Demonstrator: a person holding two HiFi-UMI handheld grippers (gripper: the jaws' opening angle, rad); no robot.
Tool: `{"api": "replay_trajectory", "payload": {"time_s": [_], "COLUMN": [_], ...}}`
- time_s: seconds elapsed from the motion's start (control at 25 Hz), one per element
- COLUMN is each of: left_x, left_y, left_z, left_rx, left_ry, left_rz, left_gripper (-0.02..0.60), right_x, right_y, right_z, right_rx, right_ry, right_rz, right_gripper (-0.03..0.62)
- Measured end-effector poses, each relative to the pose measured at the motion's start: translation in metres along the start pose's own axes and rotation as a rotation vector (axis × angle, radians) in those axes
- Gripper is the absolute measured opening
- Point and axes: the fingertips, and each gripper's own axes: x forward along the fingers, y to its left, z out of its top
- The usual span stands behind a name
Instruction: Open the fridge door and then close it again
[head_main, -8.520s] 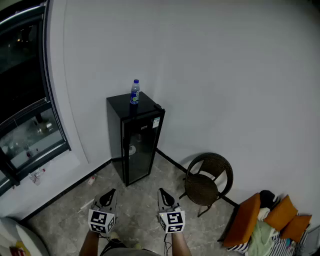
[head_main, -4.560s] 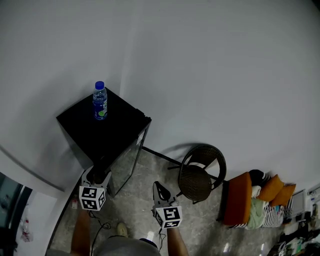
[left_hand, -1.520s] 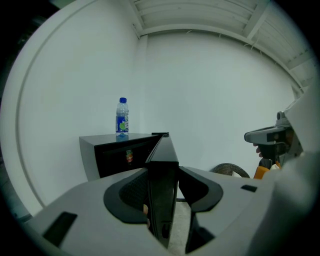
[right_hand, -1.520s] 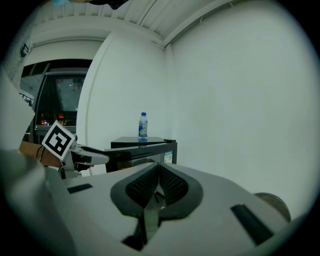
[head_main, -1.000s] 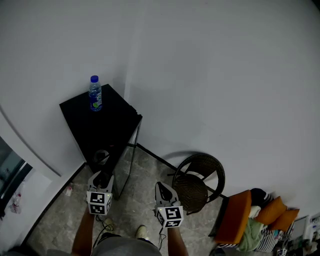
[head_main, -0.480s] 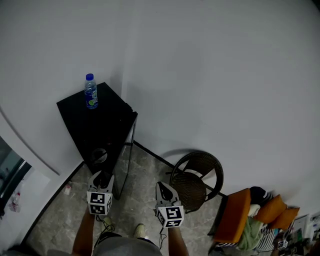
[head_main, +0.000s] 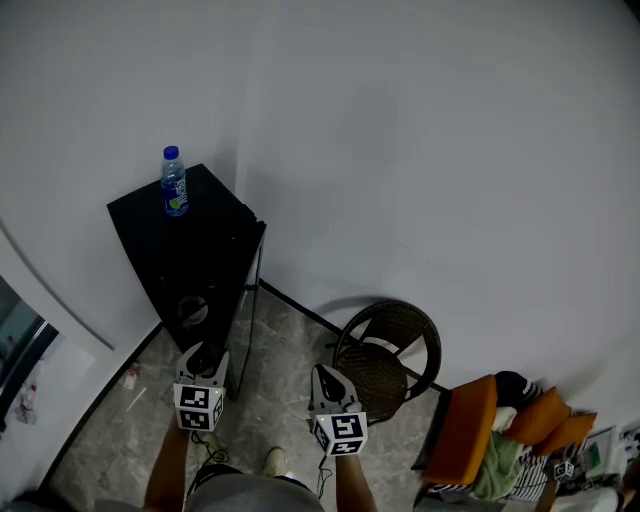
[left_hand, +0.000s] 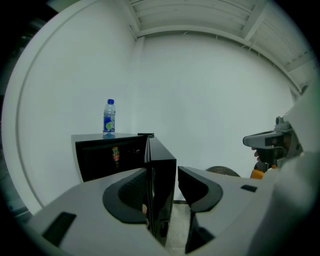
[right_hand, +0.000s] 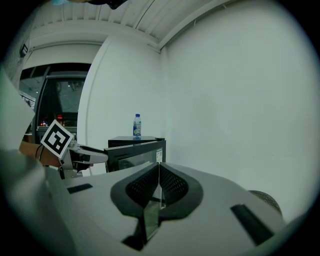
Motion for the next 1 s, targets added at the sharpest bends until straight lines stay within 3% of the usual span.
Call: {"api": "replay_trajectory", "payload": {"time_s": [1.0], "left_x": [0.008], "left_y": [-0.048], "left_z": [0.002], "left_rx": [-0.015], "left_ry": [-0.031], "left_rz": [-0.054], "left_gripper": [0.182], "right_x": [-0.021], "right_y": [-0.033], "right_z": [-0.005], "right_rx": [0.007], "right_ry": [-0.005], "right_rz": [-0.030], "right_gripper": [0.025]}}
